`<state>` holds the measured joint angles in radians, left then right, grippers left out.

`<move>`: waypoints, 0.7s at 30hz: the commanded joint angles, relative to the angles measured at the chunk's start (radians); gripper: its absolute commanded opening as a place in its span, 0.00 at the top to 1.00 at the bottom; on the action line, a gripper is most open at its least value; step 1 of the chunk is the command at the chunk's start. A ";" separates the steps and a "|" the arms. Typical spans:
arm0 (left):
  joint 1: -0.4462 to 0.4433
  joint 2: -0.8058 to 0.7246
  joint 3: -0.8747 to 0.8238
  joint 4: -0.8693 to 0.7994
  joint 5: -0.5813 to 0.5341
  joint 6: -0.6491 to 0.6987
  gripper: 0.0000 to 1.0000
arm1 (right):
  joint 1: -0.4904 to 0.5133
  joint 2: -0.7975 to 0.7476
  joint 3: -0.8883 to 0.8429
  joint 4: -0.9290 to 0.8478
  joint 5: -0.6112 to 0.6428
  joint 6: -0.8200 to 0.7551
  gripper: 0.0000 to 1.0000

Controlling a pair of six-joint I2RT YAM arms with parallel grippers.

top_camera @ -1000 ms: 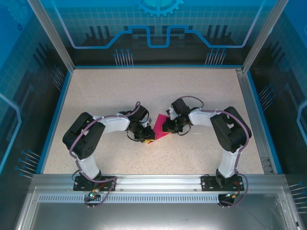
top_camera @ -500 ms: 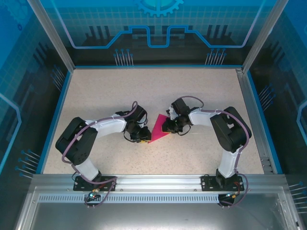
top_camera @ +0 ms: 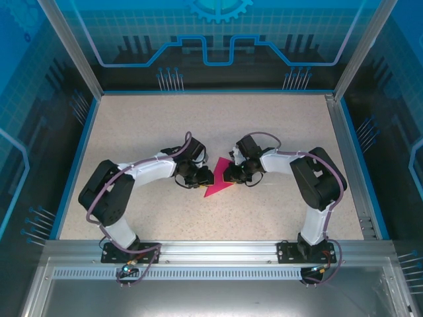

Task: Fold a paper plane with a square sheet of paper (pick it up from the middle)
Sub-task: Third fold the triangle at the center of the table.

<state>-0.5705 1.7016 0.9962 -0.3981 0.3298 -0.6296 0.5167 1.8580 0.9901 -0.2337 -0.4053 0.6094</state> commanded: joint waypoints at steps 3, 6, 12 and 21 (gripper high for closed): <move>0.001 0.084 0.028 0.025 0.032 -0.019 0.75 | -0.008 0.012 -0.005 -0.096 0.083 -0.014 0.83; 0.001 0.119 0.028 0.018 0.025 -0.019 0.76 | -0.007 0.006 -0.001 -0.101 0.083 -0.015 0.83; 0.002 0.138 0.002 0.015 0.006 -0.011 0.78 | -0.010 -0.040 0.004 -0.127 0.097 -0.020 0.83; 0.002 0.121 -0.004 0.014 -0.002 -0.015 0.79 | -0.048 -0.170 -0.028 -0.169 0.150 -0.023 0.81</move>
<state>-0.5671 1.8156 1.0073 -0.3653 0.3470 -0.6300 0.4915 1.7405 0.9813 -0.3515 -0.2909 0.6014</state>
